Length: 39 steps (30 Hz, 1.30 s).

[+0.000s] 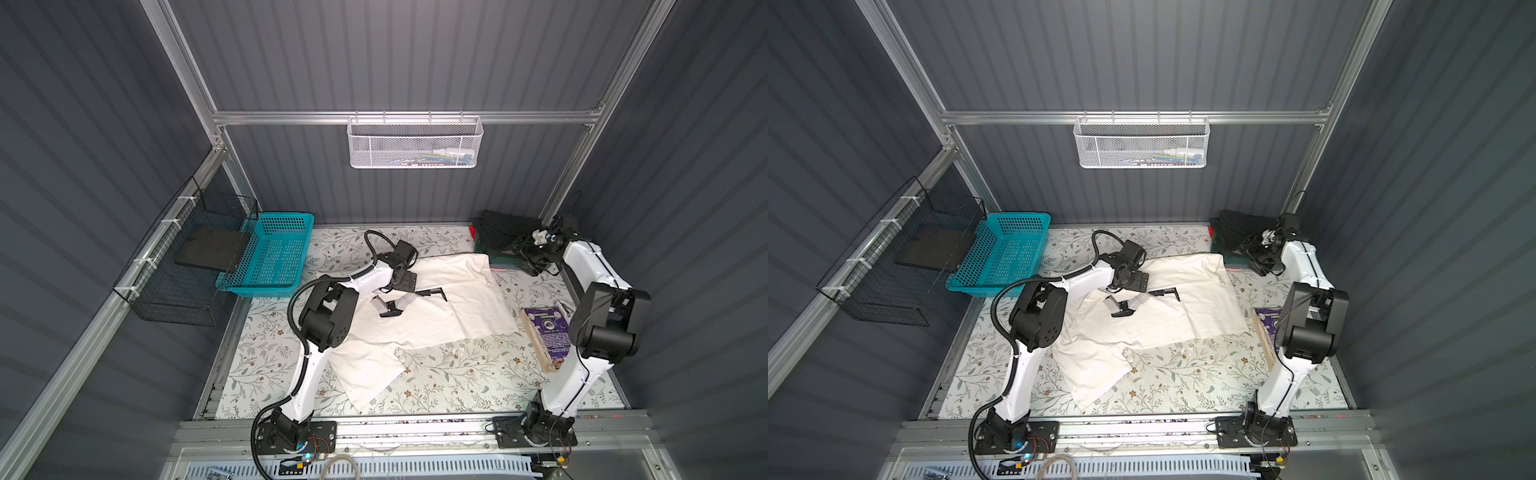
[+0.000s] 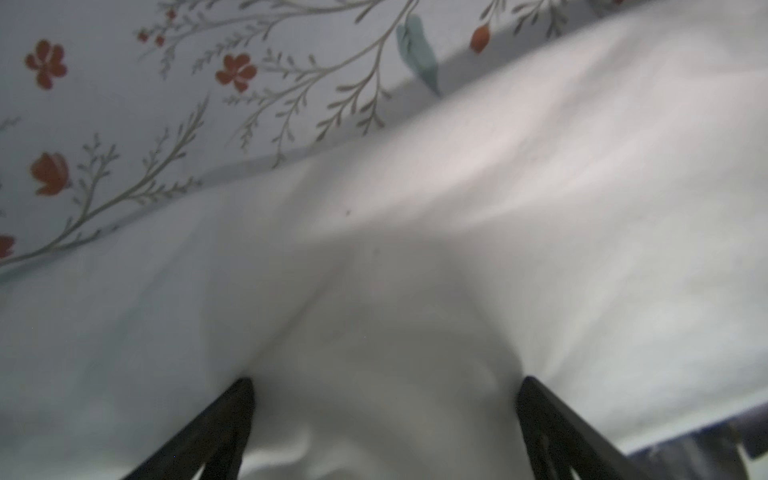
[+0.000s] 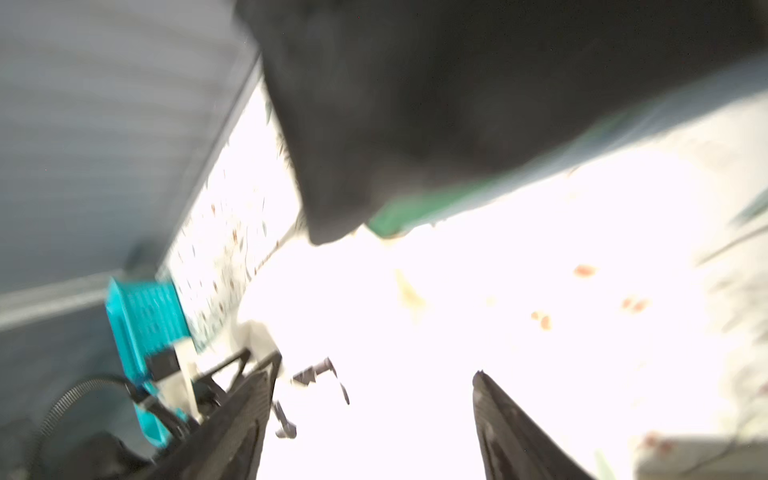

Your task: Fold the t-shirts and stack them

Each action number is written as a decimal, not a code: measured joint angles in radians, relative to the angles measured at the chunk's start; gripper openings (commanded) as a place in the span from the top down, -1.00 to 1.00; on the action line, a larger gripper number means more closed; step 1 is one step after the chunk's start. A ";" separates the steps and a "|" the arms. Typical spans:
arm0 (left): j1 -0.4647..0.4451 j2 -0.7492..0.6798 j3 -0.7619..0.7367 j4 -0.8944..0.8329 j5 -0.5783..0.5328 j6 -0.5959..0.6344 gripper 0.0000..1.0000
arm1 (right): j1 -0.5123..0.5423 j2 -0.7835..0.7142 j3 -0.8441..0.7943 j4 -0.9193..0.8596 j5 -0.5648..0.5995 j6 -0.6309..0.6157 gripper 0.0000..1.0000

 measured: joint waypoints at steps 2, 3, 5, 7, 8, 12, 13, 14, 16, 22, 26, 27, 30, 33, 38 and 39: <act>0.000 -0.056 -0.047 -0.034 -0.006 0.000 -0.99 | 0.059 -0.061 -0.085 0.005 0.032 -0.006 -0.62; 0.000 -0.086 -0.065 -0.047 -0.009 0.000 -0.99 | 0.080 -0.083 -0.120 0.006 0.043 -0.010 -0.63; 0.003 -0.153 -0.092 -0.069 -0.013 -0.002 -1.00 | 0.113 -0.124 -0.200 0.006 0.071 -0.015 -0.64; 0.004 -0.219 -0.115 -0.077 -0.020 -0.011 -0.99 | 0.125 -0.153 -0.267 0.008 0.092 -0.015 -0.65; 0.004 -0.255 -0.131 -0.079 -0.023 -0.018 -0.99 | 0.128 -0.167 -0.298 0.009 0.104 -0.014 -0.65; 0.004 -0.407 -0.256 -0.072 -0.031 -0.054 -1.00 | 0.138 -0.222 -0.414 0.023 0.147 -0.014 -0.65; 0.004 -0.453 -0.309 -0.069 -0.031 -0.068 -0.99 | 0.139 -0.238 -0.446 0.028 0.158 -0.014 -0.65; 0.004 -0.494 -0.359 -0.069 -0.031 -0.080 -1.00 | 0.141 -0.254 -0.477 0.031 0.168 -0.013 -0.65; 0.004 -0.565 -0.449 -0.075 -0.031 -0.104 -1.00 | 0.143 -0.280 -0.526 0.037 0.185 -0.013 -0.65; 0.004 -0.747 -0.681 -0.106 -0.031 -0.171 -1.00 | 0.143 -0.300 -0.595 0.051 0.227 -0.013 -0.61; 0.004 -0.842 -0.780 -0.124 -0.027 -0.203 -0.99 | 0.141 -0.324 -0.620 0.047 0.286 -0.020 -0.61; 0.004 -0.861 -0.795 -0.128 -0.023 -0.208 -0.99 | 0.138 -0.333 -0.625 0.046 0.295 -0.021 -0.61; 0.001 -0.919 -0.840 -0.133 0.000 -0.227 -1.00 | 0.121 -0.356 -0.634 0.042 0.332 -0.021 -0.60; -0.009 -0.952 -0.875 -0.136 0.024 -0.242 -1.00 | 0.105 -0.355 -0.634 0.043 0.366 -0.023 -0.58; -0.017 -0.985 -0.931 -0.142 0.064 -0.266 -0.99 | 0.084 -0.304 -0.633 0.046 0.389 -0.039 -0.36; -0.020 -0.989 -0.940 -0.143 0.071 -0.270 -0.99 | 0.081 -0.297 -0.633 0.047 0.391 -0.043 -0.33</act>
